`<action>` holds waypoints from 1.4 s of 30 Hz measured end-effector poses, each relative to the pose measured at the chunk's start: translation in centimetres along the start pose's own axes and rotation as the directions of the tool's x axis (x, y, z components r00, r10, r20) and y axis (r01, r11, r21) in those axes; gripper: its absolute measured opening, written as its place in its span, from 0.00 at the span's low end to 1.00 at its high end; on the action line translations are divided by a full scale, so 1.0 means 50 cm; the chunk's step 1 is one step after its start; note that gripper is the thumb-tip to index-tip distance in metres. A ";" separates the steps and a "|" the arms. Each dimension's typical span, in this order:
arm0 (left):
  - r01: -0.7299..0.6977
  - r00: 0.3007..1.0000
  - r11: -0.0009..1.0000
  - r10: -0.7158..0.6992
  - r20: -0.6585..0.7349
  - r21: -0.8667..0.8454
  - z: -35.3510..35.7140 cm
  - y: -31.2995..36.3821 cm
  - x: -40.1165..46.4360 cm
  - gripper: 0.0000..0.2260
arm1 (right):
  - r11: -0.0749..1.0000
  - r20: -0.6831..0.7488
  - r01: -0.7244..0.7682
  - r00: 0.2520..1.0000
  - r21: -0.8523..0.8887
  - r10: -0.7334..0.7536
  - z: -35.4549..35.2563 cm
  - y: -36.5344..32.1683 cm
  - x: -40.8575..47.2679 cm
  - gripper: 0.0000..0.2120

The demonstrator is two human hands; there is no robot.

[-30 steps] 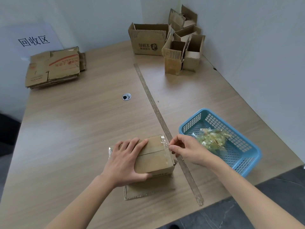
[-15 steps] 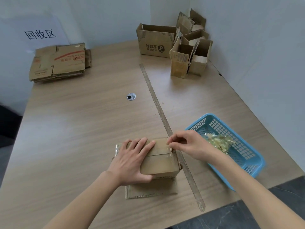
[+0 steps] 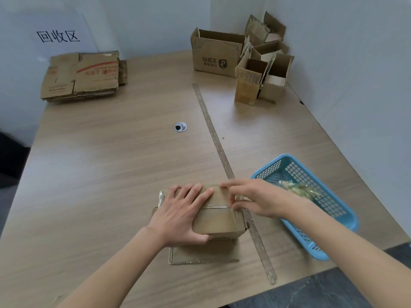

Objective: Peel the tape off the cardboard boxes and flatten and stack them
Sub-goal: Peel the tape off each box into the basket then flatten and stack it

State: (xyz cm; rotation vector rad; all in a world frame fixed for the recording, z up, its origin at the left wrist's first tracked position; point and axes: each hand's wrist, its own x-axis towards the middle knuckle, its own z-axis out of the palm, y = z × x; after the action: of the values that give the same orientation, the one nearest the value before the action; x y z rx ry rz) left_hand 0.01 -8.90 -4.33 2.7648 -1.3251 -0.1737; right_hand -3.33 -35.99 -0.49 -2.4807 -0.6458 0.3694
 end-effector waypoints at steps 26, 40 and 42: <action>-0.032 0.999 0.998 0.030 -0.029 -0.053 -0.005 -0.001 0.009 0.52 | 0.807 -0.309 -0.363 0.788 0.466 0.533 0.049 -0.020 0.073 0.03; -0.029 0.973 1.000 0.029 -0.230 0.005 -0.049 -0.112 0.008 0.21 | 0.933 -0.546 -0.282 0.757 0.223 0.359 0.095 -0.047 -0.007 0.01; 0.053 0.977 0.980 -0.091 -0.195 -0.191 -0.044 -0.089 -0.001 0.21 | 0.923 -0.589 -0.313 0.711 0.225 0.385 0.114 -0.063 -0.004 0.02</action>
State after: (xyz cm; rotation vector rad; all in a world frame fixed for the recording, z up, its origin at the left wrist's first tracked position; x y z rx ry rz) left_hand 3.71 -6.06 -2.63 2.5953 -1.1007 -0.0157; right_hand -6.86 -31.28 -3.31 -2.3947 0.1293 -0.2915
